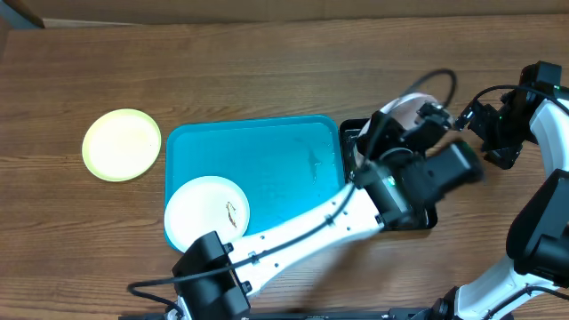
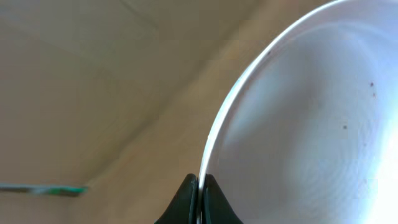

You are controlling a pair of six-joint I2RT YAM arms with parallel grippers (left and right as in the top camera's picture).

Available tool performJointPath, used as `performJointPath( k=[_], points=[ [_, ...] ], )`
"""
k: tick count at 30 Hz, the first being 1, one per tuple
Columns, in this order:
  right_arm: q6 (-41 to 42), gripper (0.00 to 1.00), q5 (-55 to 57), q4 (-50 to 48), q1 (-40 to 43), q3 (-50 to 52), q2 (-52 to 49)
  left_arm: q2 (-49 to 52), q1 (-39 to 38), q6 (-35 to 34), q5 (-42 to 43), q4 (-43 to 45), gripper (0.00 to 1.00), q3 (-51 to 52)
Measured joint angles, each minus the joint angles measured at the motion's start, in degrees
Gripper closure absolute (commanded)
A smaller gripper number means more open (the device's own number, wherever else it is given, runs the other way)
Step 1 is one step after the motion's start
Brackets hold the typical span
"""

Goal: Clean dirty plates on tray and stack at the side
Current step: 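Carry the white plate left and stack it on the yellow plate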

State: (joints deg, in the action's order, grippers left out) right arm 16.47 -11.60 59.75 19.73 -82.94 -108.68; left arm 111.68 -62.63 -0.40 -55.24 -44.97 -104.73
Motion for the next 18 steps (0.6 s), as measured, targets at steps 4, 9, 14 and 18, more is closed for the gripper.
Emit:
performJointPath(
  k=[4,9,14,18],
  points=[
    [0.0,0.0,-0.02,-0.02,0.0,0.0,0.0,-0.04,7.72,-4.66,16.63,-6.1,0.96,-2.71],
    [-0.02,0.0,0.0,0.0,0.0,0.0,0.0,-1.22,24.59,-10.32,38.51,-11.52,0.96,-6.64],
    [-0.02,0.0,-0.02,0.0,0.0,0.0,-0.02,-1.81,44.72,-14.75,52.78,-20.55,0.96,-7.5],
    [0.0,0.0,0.0,0.02,0.0,0.0,0.0,-1.81,60.39,-16.46,57.31,-26.51,0.96,-7.43]
  ],
)
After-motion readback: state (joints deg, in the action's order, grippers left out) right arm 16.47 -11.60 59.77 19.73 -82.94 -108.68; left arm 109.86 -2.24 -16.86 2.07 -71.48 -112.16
